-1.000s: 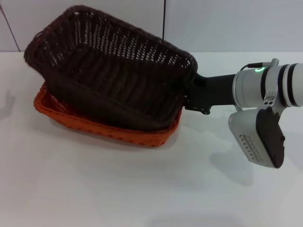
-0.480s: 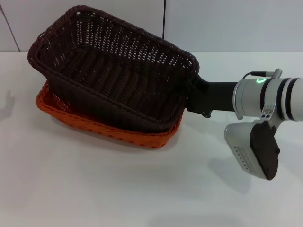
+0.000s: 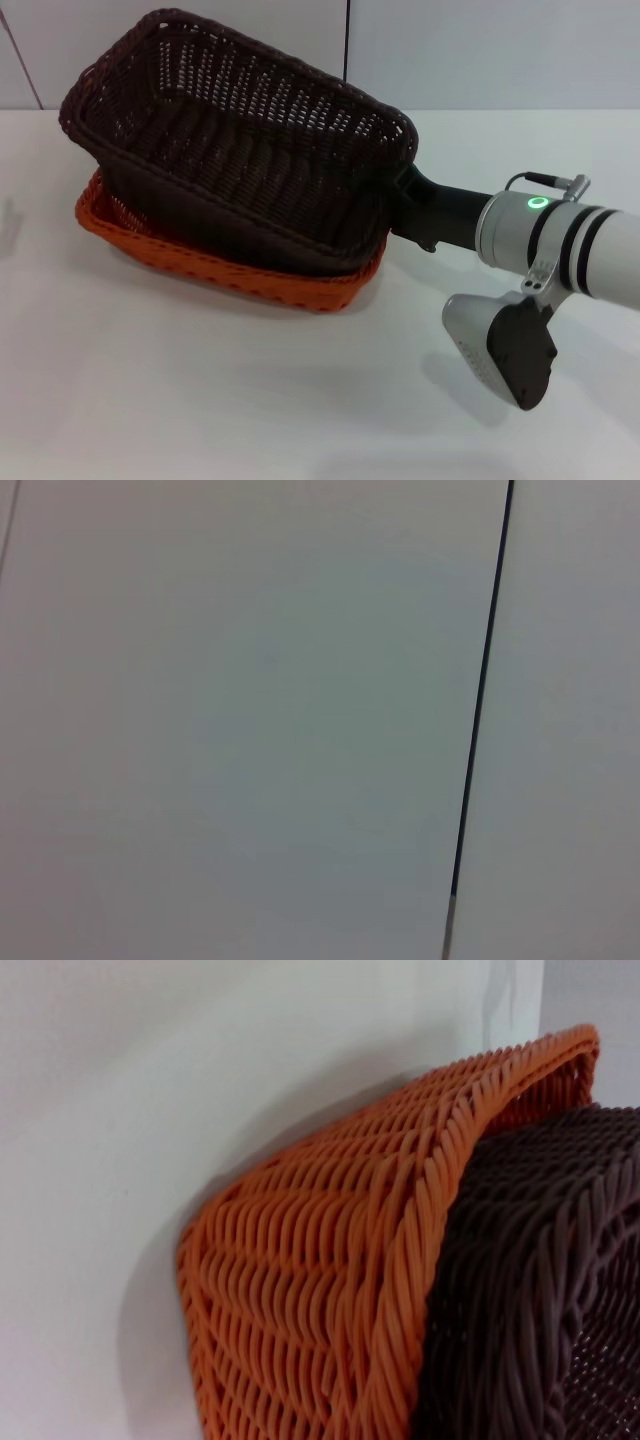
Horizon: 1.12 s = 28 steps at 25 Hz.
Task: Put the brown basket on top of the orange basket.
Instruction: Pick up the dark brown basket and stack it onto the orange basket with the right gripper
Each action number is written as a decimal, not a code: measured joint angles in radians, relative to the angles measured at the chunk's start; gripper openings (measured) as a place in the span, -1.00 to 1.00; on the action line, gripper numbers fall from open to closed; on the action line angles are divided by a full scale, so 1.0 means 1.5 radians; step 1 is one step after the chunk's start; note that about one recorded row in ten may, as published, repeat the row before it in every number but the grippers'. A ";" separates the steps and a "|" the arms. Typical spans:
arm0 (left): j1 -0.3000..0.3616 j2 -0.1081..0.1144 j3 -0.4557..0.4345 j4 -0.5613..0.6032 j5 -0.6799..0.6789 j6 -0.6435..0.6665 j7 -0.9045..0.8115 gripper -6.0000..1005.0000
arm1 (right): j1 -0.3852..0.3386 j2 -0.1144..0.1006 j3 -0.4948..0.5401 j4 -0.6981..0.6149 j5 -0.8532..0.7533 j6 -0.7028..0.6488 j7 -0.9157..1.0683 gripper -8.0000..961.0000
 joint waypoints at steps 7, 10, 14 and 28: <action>0.011 0.001 0.000 -0.012 0.002 0.032 0.006 0.60 | -0.045 0.003 -0.080 0.004 0.004 0.116 -0.022 0.16; 0.011 0.001 0.000 -0.023 0.002 0.041 0.006 0.60 | -0.057 0.003 -0.107 0.008 0.004 0.144 -0.022 0.27; 0.006 0.003 0.000 -0.035 0.002 0.044 0.007 0.60 | -0.062 0.004 -0.113 0.027 0.004 0.150 -0.020 0.42; 0.007 0.005 -0.006 -0.035 0.002 0.019 0.001 0.60 | -0.069 0.002 -0.105 0.109 -0.006 0.144 -0.022 0.41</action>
